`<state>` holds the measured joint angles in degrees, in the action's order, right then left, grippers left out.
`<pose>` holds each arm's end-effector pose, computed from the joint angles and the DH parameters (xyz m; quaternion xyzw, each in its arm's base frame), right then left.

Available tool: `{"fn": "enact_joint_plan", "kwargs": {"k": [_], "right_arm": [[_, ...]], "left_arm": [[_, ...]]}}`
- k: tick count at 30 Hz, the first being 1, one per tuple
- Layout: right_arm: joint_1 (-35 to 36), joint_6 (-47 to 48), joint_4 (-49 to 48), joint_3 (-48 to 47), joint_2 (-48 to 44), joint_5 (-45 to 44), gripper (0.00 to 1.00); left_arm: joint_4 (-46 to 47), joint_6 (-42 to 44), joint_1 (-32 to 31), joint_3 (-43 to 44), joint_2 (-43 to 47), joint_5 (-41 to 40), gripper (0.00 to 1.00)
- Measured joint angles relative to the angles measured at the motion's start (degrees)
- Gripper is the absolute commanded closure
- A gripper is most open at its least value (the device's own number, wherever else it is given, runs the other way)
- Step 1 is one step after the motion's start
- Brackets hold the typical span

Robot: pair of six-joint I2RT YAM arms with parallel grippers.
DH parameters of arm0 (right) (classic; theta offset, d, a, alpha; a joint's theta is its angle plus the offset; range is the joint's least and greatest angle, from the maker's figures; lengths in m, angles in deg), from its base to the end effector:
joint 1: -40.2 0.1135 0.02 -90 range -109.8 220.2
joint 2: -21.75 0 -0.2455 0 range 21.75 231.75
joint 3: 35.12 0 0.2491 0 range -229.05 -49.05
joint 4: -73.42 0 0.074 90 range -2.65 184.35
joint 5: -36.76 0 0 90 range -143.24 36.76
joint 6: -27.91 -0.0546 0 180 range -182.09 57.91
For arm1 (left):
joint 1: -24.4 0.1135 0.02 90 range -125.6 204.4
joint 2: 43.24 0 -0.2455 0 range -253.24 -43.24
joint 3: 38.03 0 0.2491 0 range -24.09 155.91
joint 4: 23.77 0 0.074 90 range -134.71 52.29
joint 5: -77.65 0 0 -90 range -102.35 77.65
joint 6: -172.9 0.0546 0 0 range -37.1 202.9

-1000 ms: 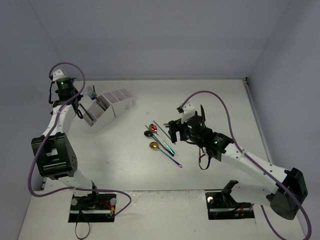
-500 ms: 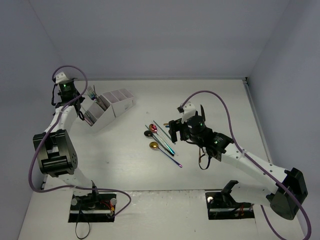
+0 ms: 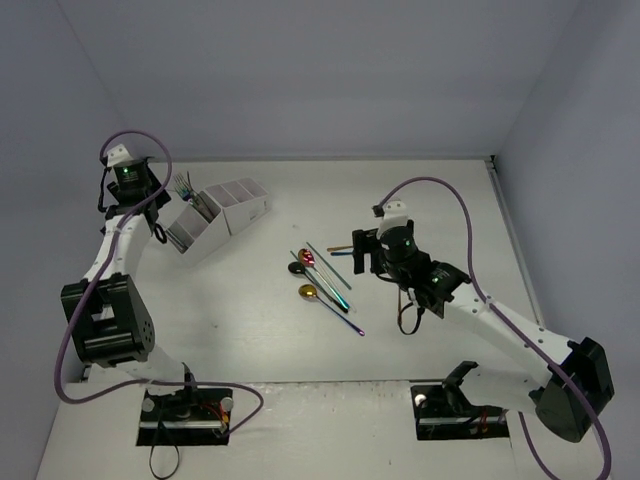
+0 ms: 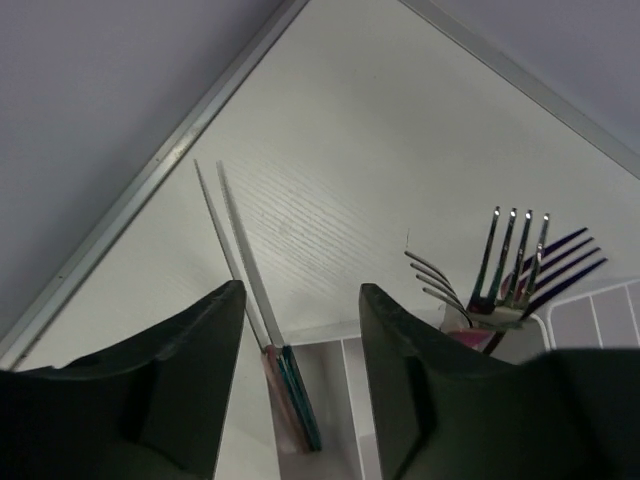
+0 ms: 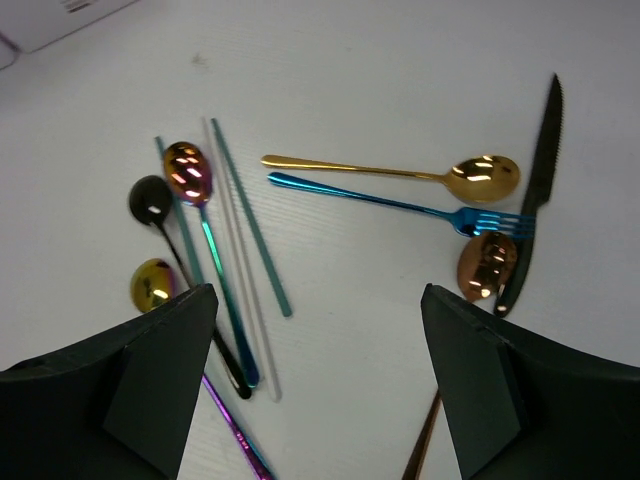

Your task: Sort the eating utensils into containers

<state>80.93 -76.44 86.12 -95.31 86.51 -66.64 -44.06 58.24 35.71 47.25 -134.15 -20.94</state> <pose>0.2242 0.1764 0.2780 -0.1151 0.7944 0.1890 0.5656 0.3778 0.0839 0.2786 -0.2988 0.7917 0.0016 0.5328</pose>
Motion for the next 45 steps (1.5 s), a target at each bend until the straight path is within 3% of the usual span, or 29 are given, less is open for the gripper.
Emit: {"fn": "enact_joint_plan", "kwargs": {"k": [7, 11, 17, 25, 45], "right_arm": [[-11.97, -6.54, 3.38, 0.00, 5.05, -0.59, 0.22], [-18.38, -8.67, 4.57, 0.02, 8.90, 1.13, 0.28], [-25.44, -9.19, 5.46, -1.68, 15.96, 2.53, 0.45], [-28.57, -6.74, 4.82, -7.38, 27.37, 3.85, 0.52], [-29.44, -2.89, 3.30, -14.18, 39.45, 6.05, 0.55]], "left_arm": [[-7.27, -0.46, -0.09, 2.10, 9.99, -1.13, 0.26], [-11.82, -1.11, -0.38, 2.07, 16.92, 1.43, 0.23], [-15.87, -1.49, -4.44, -3.55, 28.51, 8.84, 0.23], [-22.80, -1.49, -13.42, -14.13, 37.11, 17.05, 0.23], [-24.86, -1.48, -13.84, -16.71, 38.41, 19.70, 0.23]]}}
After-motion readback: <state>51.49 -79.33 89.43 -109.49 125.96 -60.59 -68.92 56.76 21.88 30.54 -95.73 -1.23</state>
